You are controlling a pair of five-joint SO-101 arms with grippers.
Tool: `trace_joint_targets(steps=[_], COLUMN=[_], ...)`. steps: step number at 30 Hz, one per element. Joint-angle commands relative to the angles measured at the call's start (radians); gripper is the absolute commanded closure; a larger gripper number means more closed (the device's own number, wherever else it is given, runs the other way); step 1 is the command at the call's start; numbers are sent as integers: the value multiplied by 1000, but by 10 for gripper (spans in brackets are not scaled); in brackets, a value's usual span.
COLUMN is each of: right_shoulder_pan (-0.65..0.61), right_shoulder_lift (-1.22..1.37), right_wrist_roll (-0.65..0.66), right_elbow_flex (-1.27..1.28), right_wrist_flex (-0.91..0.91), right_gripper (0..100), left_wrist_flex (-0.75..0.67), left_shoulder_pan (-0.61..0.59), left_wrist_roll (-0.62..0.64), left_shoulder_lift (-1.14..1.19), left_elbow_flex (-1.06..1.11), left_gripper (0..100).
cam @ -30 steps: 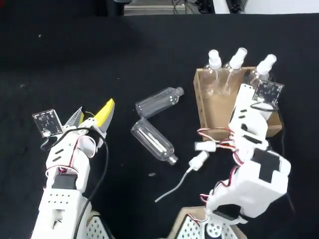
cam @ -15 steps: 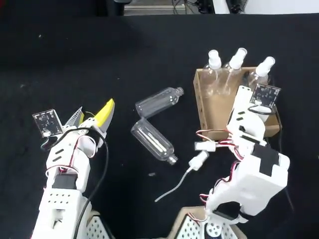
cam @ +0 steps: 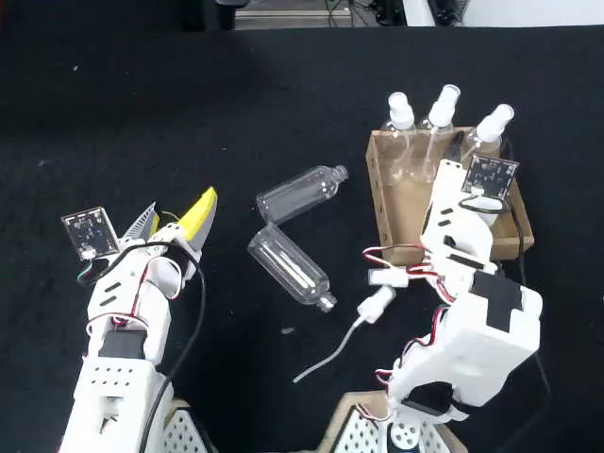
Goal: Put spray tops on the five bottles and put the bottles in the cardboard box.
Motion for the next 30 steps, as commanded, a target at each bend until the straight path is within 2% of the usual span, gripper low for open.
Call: trace_joint_targets(steps=[1, 18, 30], right_shoulder_pan=[-9, 66, 58], right_shoulder_lift=[-4, -12, -4], right_wrist_roll=[9, 9, 9], right_elbow_flex=[-4, -13, -5], right_wrist_flex=[-28, -32, -29], right_gripper=[849, 850, 849], left_wrist_flex=[-18, -18, -18], left_shoulder_pan=[12, 12, 12], left_wrist_roll=[-6, -6, -6], left_shoulder_lift=[-8, -8, -8], left_elbow_flex=[2, 4, 4], left_gripper=[669, 669, 669])
